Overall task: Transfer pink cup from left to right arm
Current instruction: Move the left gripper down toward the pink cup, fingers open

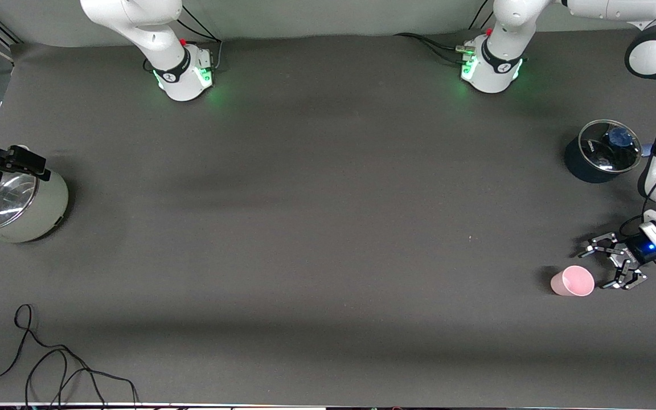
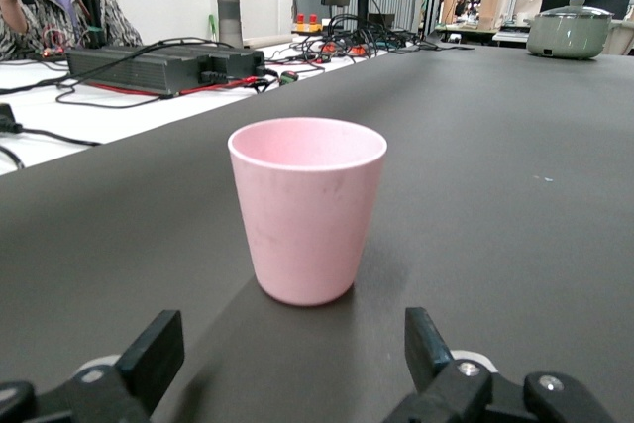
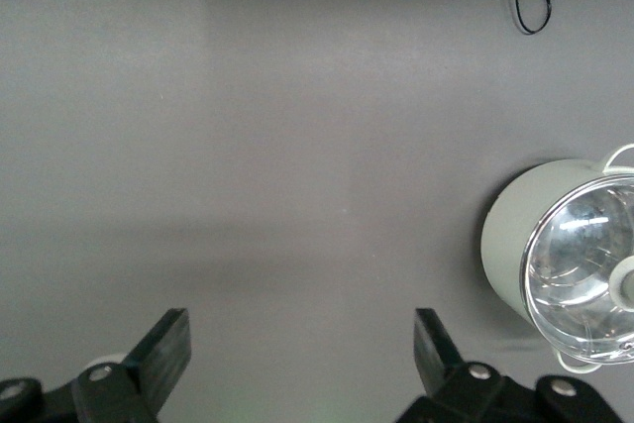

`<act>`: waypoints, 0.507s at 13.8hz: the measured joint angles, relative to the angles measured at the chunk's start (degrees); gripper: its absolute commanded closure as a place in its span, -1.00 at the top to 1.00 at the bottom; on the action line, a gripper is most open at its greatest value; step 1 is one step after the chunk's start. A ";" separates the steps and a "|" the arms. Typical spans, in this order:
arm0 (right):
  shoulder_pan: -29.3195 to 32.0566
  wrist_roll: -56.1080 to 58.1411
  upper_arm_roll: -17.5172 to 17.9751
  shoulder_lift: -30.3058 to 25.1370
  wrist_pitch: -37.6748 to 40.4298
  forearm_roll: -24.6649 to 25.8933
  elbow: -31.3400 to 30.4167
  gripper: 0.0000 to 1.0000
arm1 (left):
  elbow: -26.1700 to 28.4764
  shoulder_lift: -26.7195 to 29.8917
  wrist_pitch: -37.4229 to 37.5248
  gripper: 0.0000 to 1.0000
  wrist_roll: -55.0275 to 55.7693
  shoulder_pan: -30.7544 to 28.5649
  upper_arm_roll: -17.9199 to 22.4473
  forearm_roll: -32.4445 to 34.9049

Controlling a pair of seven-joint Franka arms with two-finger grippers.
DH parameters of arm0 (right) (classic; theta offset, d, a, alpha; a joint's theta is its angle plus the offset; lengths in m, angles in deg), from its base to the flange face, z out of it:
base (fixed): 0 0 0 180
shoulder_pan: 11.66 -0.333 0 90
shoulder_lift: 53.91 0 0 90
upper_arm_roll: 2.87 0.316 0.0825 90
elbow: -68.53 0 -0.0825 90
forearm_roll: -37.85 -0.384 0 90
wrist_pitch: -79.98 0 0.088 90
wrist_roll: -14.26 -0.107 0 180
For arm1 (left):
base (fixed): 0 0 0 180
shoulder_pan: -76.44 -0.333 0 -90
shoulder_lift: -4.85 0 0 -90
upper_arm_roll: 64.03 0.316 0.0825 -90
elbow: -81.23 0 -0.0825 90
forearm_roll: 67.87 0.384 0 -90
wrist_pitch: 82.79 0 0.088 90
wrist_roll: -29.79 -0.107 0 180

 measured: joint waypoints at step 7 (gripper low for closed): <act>0.02 0.02 -0.08 0.00 0.06 0.00 0.00 0.99 | 0.07 -0.53 -0.09 0.99 0.00 1.61 -1.45 -1.59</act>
